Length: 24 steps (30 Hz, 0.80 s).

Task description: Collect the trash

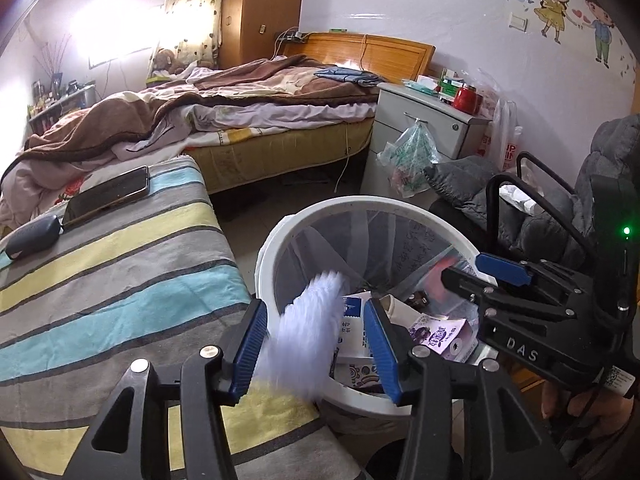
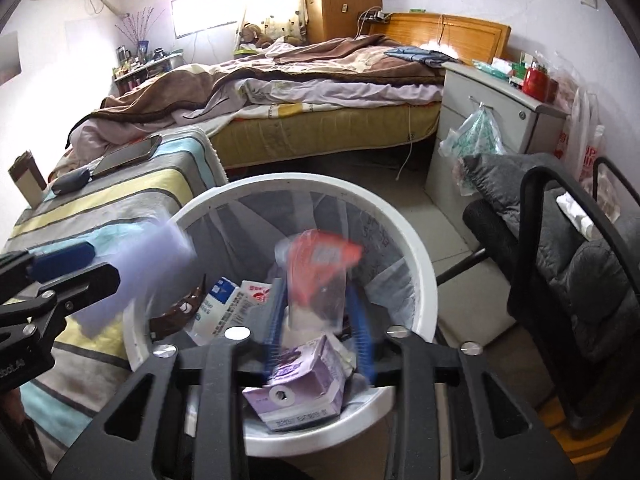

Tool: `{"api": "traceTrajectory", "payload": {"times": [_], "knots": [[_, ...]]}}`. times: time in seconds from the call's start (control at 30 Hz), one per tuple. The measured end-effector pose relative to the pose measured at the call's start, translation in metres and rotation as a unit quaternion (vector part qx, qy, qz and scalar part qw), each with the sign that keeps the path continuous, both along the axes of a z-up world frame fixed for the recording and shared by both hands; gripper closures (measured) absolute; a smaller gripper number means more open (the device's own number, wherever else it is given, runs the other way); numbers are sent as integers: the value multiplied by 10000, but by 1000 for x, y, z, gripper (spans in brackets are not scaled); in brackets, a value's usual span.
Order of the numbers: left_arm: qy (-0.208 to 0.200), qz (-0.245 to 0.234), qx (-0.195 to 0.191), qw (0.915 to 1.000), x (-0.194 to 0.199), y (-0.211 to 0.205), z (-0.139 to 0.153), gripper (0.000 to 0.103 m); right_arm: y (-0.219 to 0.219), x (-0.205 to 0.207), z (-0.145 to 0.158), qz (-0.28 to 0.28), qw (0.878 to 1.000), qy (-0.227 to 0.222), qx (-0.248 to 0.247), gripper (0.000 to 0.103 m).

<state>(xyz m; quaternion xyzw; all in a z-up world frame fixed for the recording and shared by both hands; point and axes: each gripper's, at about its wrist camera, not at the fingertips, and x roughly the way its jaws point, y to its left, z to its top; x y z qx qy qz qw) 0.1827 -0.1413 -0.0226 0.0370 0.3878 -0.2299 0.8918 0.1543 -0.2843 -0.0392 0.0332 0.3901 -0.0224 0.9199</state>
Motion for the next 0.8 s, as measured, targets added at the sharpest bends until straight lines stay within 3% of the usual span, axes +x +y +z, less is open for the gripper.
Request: {"api": "traceTrajectory", "payload": {"times": [0.67,0.8], "knots": [[-718,607,230,9953,-66,24,22,53,17,-60,22,-377,9967,-700,160,45],[-837,782,260,9931,-83,32,21,47,24,-73,23,-464,9953,-842,125,44]]}}
